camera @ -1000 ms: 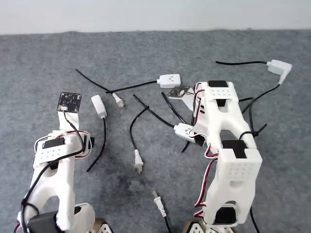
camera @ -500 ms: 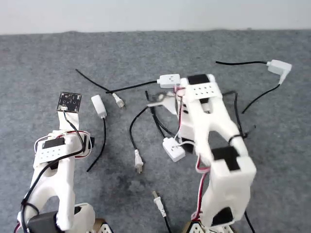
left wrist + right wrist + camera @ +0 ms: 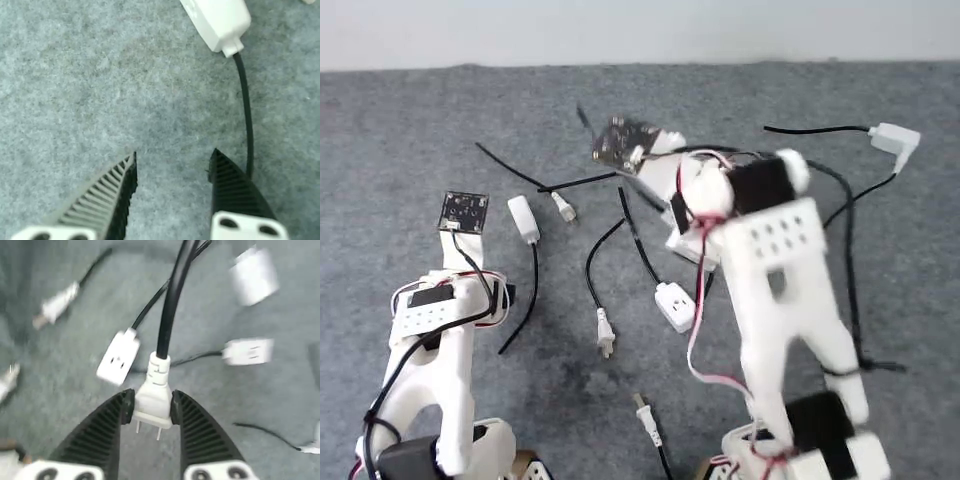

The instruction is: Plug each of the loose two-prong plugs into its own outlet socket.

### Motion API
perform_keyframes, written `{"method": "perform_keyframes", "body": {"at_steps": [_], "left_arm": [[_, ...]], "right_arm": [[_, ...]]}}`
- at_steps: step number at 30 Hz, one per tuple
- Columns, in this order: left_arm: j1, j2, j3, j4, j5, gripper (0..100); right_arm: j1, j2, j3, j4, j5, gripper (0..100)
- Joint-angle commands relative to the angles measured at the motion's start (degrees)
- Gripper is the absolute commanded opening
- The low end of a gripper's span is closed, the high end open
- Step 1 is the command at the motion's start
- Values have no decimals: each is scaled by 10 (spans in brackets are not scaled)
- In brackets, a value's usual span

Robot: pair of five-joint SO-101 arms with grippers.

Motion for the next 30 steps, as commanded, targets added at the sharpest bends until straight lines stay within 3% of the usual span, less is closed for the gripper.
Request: {"method": "perform_keyframes", "body": {"at_steps": [1, 8, 11, 18, 25, 30], "left_arm": [[2, -20, -5, -13, 0, 235], [2, -39, -1, -13, 0, 235], [12, -90, 19, -58, 4, 235], [109, -364, 56, -58, 0, 235], [258, -696, 58, 101, 0, 235], [335, -847, 55, 211, -12, 235]], "right_arm": [[-21, -101, -73, 22, -80, 8], [-54, -218, -74, -15, -178, 8], [-67, -245, -73, -48, -222, 8], [-73, -257, -73, -89, -296, 8], [-76, -258, -73, -133, -304, 8], [-123, -258, -73, -133, -360, 8]]}}
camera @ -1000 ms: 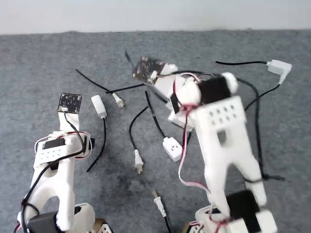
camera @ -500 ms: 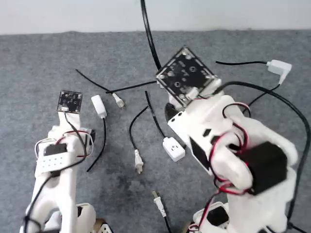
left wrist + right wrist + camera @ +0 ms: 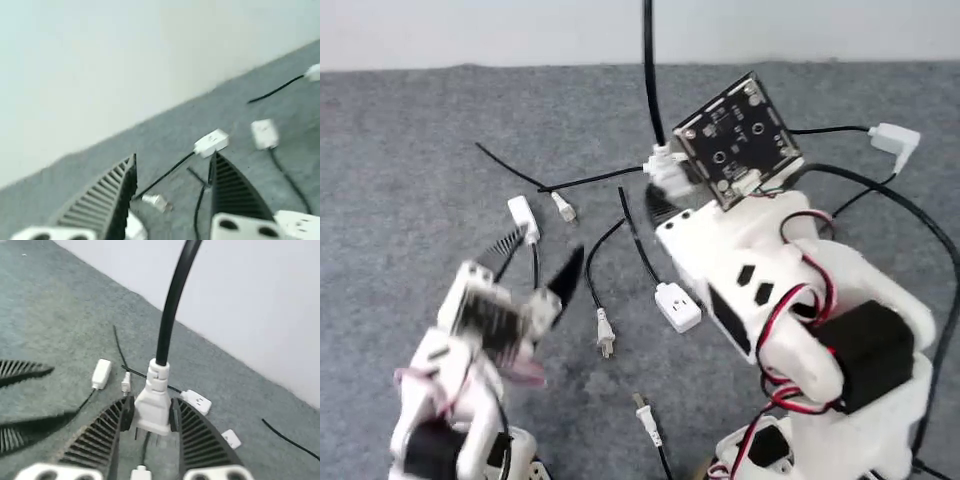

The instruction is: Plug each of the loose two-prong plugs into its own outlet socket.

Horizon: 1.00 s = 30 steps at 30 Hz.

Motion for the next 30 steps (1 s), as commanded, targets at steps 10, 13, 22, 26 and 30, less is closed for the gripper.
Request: {"method": "perform_keyframes", "body": {"at_steps": [10, 13, 22, 26, 30], "left_arm": [[149, -102, -78, 68, -151, 235], [186, -102, -125, 67, -203, 235], [279, -102, -198, 69, -257, 235], [314, -102, -180, 68, -257, 235], [316, -103, -150, 58, -259, 235]], "right_arm": [[-118, -4, -27, -78, -20, 8], [-120, -3, -26, -80, -2, 8], [-160, -3, -26, -101, 1, 8], [-215, 12, -16, -108, 2, 8], [-237, 23, 0, -99, 4, 8]]}}
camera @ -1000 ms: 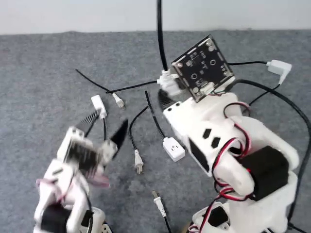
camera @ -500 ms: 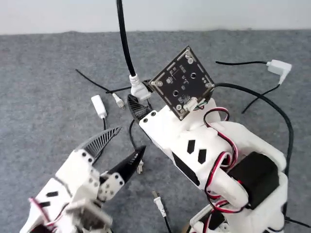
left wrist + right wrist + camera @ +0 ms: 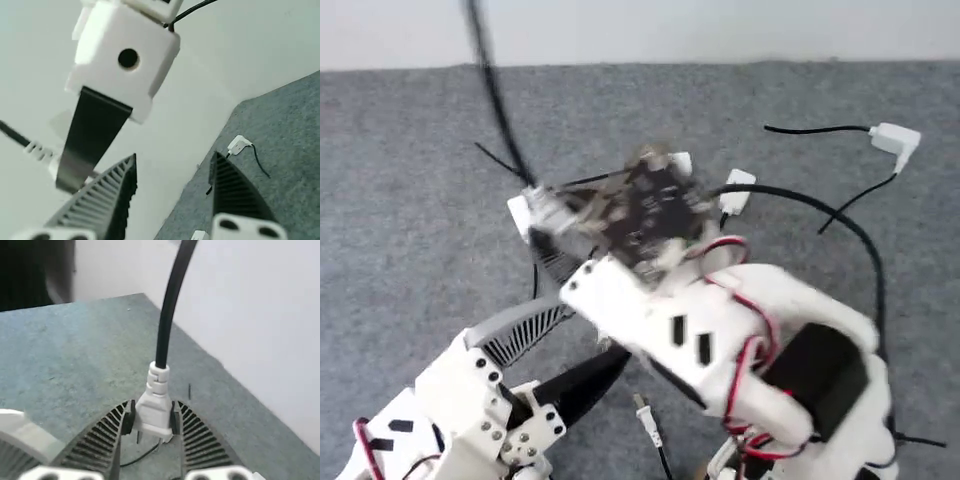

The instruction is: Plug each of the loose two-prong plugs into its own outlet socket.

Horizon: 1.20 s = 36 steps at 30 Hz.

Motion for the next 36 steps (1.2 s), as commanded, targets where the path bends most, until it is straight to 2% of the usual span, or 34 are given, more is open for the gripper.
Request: {"method": "perform_keyframes", "body": {"at_steps": [1, 5, 12, 18, 36], "left_arm": [[7, -9, 22, -25, -14, 235], [7, -9, 26, -23, -42, 235], [4, -10, 22, -25, -43, 235], [-50, -10, 29, -54, -41, 235], [-37, -9, 40, -51, -40, 235]], "right_arm": [[-19, 9, 1, -3, 18, 8], [-29, 7, -2, 27, 38, 8], [-51, -33, 0, 55, 36, 8], [-51, -57, 0, 84, 35, 8], [-51, -67, -3, 118, 40, 8]]}}
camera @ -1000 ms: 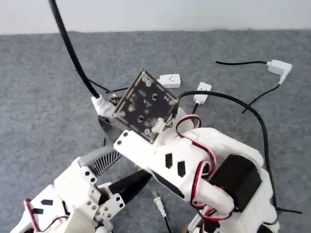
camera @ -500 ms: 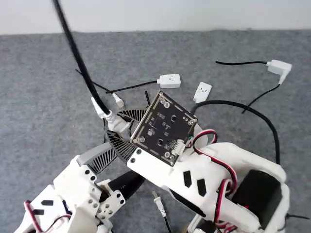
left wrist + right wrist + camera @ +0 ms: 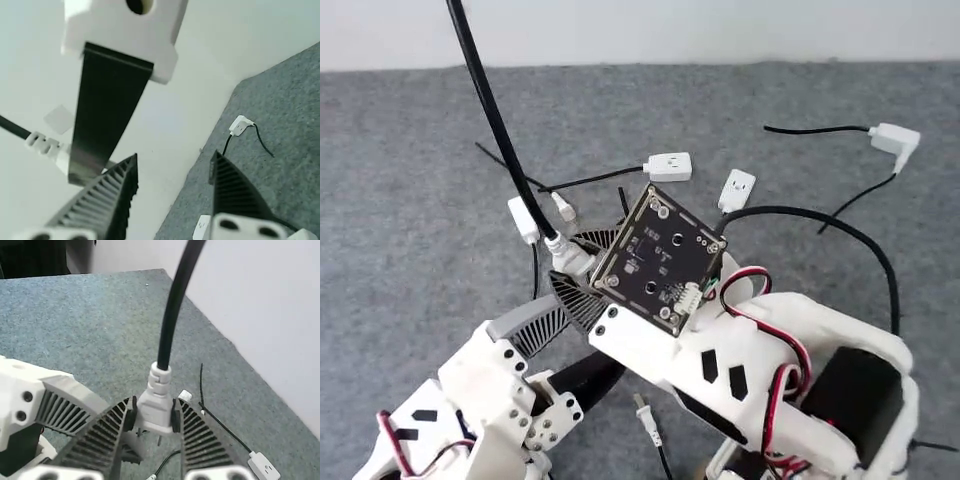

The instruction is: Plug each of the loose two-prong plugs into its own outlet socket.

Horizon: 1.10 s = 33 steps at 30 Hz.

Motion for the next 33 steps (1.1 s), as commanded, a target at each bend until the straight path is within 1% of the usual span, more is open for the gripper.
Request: {"method": "perform_keyframes", "body": {"at_steps": [1, 10, 23, 33], "left_arm": [[-4, -10, -2, -25, -4, 235], [-4, -11, 7, -27, -4, 216], [-4, -10, 18, -28, -4, 217], [-4, -10, 27, -21, -4, 217]], "right_arm": [[-9, -26, -6, 16, 11, 8], [-9, -32, -6, 19, 11, 8], [-10, -34, -5, 84, 11, 8], [-9, -33, -4, 83, 10, 8]]}}
